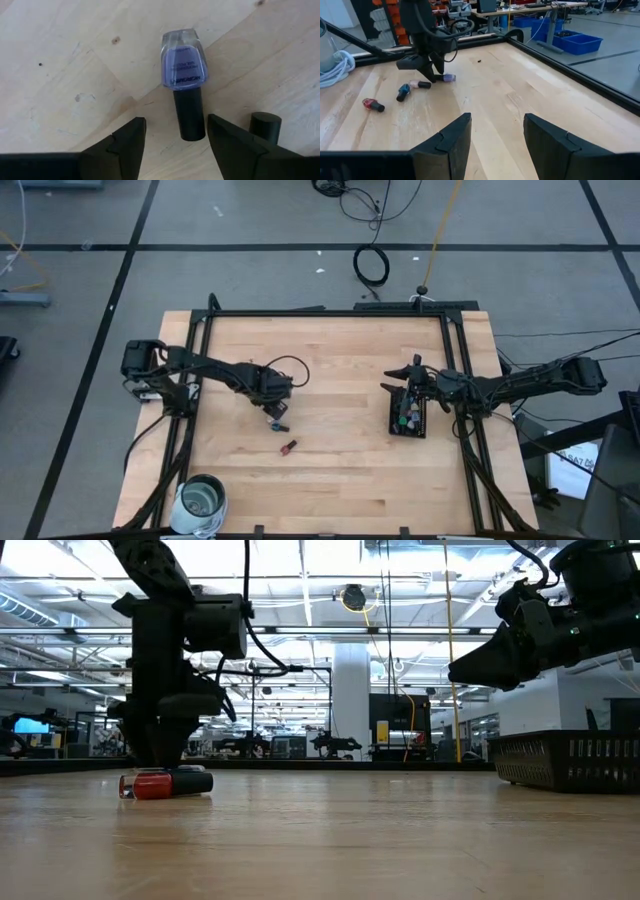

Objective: Pick & Place Nail Polish
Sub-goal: Put the purple nail polish into the black basket

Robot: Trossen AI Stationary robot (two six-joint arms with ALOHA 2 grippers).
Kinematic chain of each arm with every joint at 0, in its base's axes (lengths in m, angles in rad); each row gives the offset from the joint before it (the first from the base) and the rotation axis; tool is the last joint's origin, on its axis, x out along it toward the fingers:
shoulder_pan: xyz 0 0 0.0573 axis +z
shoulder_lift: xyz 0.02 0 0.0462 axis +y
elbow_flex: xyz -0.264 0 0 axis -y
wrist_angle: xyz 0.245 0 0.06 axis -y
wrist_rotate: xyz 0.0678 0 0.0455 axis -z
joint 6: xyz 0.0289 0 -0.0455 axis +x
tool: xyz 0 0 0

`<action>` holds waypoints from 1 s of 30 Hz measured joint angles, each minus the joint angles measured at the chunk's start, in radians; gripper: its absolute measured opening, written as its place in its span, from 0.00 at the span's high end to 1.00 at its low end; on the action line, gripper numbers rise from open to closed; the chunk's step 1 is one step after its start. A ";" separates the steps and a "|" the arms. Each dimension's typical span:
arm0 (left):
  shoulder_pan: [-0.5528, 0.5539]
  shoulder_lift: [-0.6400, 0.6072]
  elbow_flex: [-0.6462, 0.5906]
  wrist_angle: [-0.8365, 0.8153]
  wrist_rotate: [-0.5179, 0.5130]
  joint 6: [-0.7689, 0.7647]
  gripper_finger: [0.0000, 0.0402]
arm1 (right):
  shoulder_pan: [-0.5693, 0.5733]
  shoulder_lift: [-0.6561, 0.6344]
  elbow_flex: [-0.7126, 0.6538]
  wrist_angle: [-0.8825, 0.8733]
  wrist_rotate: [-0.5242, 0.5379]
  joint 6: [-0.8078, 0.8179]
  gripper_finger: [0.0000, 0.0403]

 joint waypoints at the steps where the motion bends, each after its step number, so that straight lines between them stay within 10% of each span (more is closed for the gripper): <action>1: 0.007 0.000 -0.001 0.003 0.005 0.007 0.46 | 0.000 0.000 0.000 0.000 0.000 0.000 0.58; 30: 0.068 0.002 -0.002 0.109 0.033 0.162 0.88 | 0.000 0.000 0.000 -0.008 -0.007 0.013 0.58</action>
